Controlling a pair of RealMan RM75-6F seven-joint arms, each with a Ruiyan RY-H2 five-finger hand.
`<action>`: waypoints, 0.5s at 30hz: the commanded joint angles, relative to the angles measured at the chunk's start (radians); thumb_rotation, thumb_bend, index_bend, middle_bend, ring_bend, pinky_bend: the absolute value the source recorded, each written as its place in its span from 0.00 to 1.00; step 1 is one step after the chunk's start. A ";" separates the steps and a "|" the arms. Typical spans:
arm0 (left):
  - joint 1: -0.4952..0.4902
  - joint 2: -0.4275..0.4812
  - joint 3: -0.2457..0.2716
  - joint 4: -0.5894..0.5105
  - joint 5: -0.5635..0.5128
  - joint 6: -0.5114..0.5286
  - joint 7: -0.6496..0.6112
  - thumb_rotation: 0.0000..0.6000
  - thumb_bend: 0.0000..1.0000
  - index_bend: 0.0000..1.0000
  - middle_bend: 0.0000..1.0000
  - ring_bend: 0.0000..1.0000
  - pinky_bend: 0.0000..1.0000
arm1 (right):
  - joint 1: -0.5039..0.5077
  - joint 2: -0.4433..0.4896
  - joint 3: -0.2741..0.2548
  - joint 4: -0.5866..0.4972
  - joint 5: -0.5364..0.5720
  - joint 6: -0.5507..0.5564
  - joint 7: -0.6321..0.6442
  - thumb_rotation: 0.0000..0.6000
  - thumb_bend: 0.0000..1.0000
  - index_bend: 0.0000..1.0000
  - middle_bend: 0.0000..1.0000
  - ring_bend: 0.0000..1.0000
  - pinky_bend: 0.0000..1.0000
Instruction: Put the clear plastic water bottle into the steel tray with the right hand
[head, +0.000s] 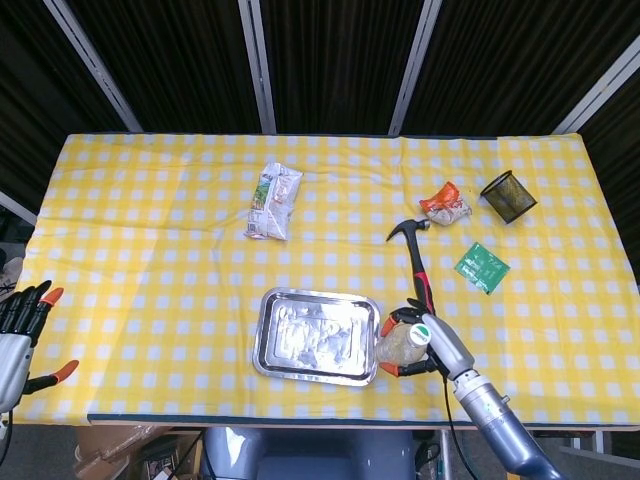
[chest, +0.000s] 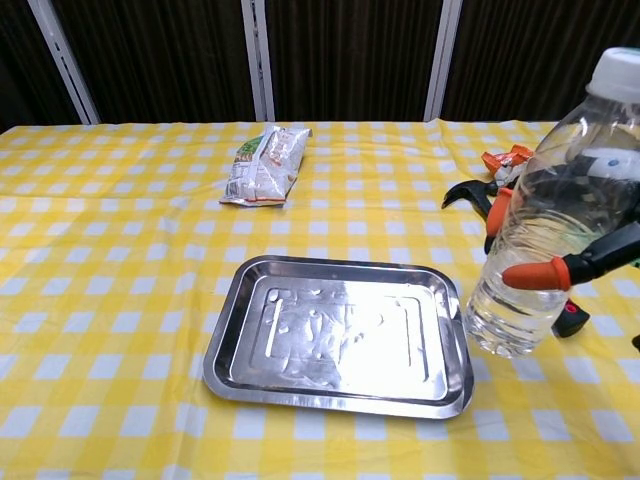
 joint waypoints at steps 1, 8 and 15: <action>0.000 0.000 0.001 0.000 0.000 0.000 0.000 1.00 0.18 0.05 0.00 0.00 0.00 | -0.010 0.068 0.018 -0.060 0.007 0.025 -0.002 1.00 0.49 0.78 0.61 0.26 0.00; 0.002 -0.001 0.001 -0.002 -0.001 0.000 0.004 1.00 0.18 0.05 0.00 0.00 0.00 | -0.022 0.213 0.054 -0.153 0.012 0.045 0.025 1.00 0.52 0.78 0.61 0.27 0.00; 0.001 -0.004 0.001 -0.004 -0.003 -0.002 0.015 1.00 0.18 0.05 0.00 0.00 0.00 | -0.012 0.333 0.071 -0.198 0.033 0.001 0.055 1.00 0.53 0.78 0.61 0.27 0.00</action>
